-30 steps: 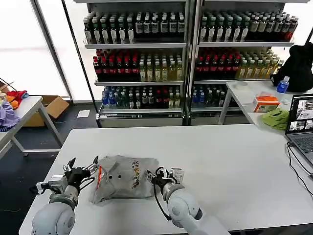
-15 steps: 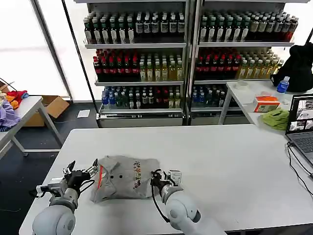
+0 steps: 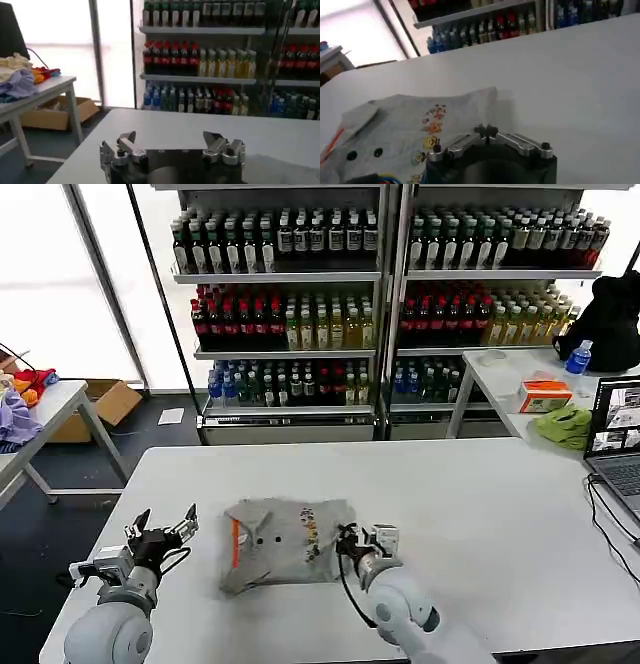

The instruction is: Fold and organize the clothes.

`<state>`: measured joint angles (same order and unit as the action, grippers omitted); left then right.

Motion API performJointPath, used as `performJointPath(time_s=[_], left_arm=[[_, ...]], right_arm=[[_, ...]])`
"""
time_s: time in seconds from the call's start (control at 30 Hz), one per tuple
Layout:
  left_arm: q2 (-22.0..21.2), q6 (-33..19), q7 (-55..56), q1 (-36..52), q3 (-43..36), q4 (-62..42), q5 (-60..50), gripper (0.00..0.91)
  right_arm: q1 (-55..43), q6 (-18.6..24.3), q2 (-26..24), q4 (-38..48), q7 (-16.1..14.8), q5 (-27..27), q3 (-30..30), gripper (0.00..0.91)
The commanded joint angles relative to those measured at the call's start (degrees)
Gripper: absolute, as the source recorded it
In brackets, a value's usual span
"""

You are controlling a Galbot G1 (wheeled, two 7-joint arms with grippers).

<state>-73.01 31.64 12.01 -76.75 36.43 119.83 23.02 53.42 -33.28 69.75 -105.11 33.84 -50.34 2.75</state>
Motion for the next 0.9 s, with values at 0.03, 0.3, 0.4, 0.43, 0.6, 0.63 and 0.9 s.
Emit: performJointPath(time_s=[0.03, 0.3, 0.4, 0.43, 0.6, 0.63, 0.9], left_arm=[[-0.85, -1.09, 0.28, 0.16, -0.65, -0.05, -0.3, 0.907], [-1.38, -0.27, 0.17, 0.3, -1.68, 0.1, -0.77, 0.907], [-1.34, -0.2, -0.03, -0.23, -1.48, 0.18, -0.87, 0.907], [-1.31, -0.17, -0.12, -0.59, -1.38, 0.4, -0.87, 0.907], [-1.31, -0.18, -0.34, -1.51, -1.15, 0.97, -0.91, 0.907], [-1.32, -0.16, -0.38, -1.6, -1.15, 1.09, -0.94, 0.907], [-1.82, 0.23, -0.45, -1.81, -1.35, 1.64, -1.04, 0.907]], right_arm=[[-0.02, -0.06, -12.51, 0.6, -8.17, 8.97, -8.51, 0.0], [2.35, 0.01, -13.37, 0.57, -11.04, 15.97, -10.56, 0.907], [4.17, 0.05, -13.01, -1.42, -12.12, 17.65, -11.01, 0.907], [5.11, 0.09, -12.57, -2.96, -12.41, 18.6, -11.59, 0.907], [8.02, 0.14, -11.17, -10.89, -12.45, 20.55, -13.36, 0.907], [8.61, 0.13, -10.94, -12.01, -12.33, 20.37, -13.22, 0.907], [13.24, -0.16, -10.66, -15.6, -6.97, 7.65, -8.85, 0.907]])
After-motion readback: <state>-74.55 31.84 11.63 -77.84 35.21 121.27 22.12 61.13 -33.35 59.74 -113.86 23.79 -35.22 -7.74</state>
